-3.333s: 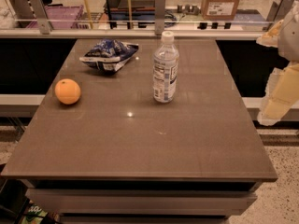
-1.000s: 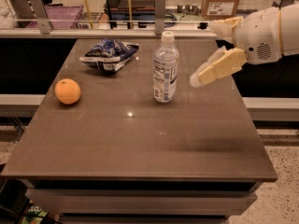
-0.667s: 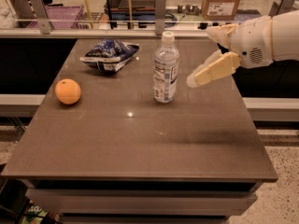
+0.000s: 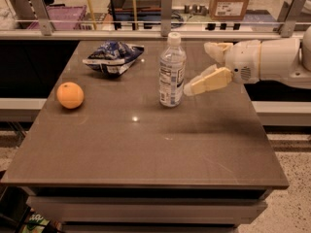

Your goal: Knock blue plastic bottle over

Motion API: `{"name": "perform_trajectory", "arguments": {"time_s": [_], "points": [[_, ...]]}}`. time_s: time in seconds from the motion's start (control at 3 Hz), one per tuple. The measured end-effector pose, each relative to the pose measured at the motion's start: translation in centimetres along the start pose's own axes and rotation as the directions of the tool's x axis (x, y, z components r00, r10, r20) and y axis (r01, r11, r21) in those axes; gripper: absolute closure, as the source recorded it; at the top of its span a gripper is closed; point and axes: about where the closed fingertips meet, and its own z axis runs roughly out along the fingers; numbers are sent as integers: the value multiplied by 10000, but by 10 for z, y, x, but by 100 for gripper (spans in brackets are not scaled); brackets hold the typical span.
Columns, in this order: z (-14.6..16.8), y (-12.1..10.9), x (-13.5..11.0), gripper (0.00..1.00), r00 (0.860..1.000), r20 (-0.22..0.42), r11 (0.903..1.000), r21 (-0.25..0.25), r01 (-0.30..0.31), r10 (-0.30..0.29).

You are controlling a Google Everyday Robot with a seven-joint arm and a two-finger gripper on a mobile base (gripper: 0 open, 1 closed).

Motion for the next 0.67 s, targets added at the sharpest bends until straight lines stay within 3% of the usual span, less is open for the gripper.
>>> {"name": "perform_trajectory", "arguments": {"time_s": [0.67], "points": [[43,13,0,0,9952,952,9989,-405,244,-204]]}}
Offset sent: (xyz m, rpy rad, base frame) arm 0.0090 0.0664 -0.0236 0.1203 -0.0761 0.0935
